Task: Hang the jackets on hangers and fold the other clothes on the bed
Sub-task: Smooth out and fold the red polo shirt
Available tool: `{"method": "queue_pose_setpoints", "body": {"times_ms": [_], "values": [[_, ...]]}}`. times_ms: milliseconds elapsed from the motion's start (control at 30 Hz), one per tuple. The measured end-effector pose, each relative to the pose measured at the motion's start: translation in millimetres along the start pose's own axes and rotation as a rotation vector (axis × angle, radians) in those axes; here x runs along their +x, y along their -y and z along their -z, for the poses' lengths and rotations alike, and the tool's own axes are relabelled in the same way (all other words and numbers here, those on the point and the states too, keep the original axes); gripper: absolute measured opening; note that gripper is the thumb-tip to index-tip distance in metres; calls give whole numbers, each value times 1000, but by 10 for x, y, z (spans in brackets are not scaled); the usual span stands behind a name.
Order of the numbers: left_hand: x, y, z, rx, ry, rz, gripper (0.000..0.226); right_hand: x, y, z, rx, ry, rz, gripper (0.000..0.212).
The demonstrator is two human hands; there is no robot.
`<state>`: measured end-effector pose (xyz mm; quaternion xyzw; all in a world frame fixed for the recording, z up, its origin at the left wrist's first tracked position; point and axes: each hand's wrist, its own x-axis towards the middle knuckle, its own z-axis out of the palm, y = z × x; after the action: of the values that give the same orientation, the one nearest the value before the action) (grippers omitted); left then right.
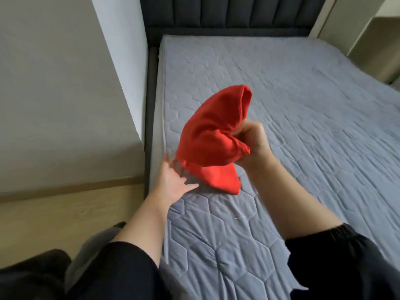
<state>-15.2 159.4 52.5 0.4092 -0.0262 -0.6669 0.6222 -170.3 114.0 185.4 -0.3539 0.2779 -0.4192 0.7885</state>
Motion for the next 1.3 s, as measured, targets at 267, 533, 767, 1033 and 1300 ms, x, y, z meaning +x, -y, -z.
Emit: {"method": "queue_pose_setpoints", "body": {"times_ms": [267, 533, 767, 1033, 1300], "values": [[-97, -15, 188, 279, -158, 13, 5, 336, -505, 1097, -271, -554, -167, 21], [158, 119, 179, 868, -300, -226, 53, 504, -992, 1298, -1298, -507, -160, 88], [273, 314, 291, 1240, -329, -233, 105, 672, -1095, 1301, -1826, -416, -191, 22], [364, -157, 48, 453, -199, -308, 17, 658, -311, 663, -556, -200, -41, 14], [152, -342, 208, -251, -275, -95, 26, 736, 167, 748, -50, -444, -95, 52]]}}
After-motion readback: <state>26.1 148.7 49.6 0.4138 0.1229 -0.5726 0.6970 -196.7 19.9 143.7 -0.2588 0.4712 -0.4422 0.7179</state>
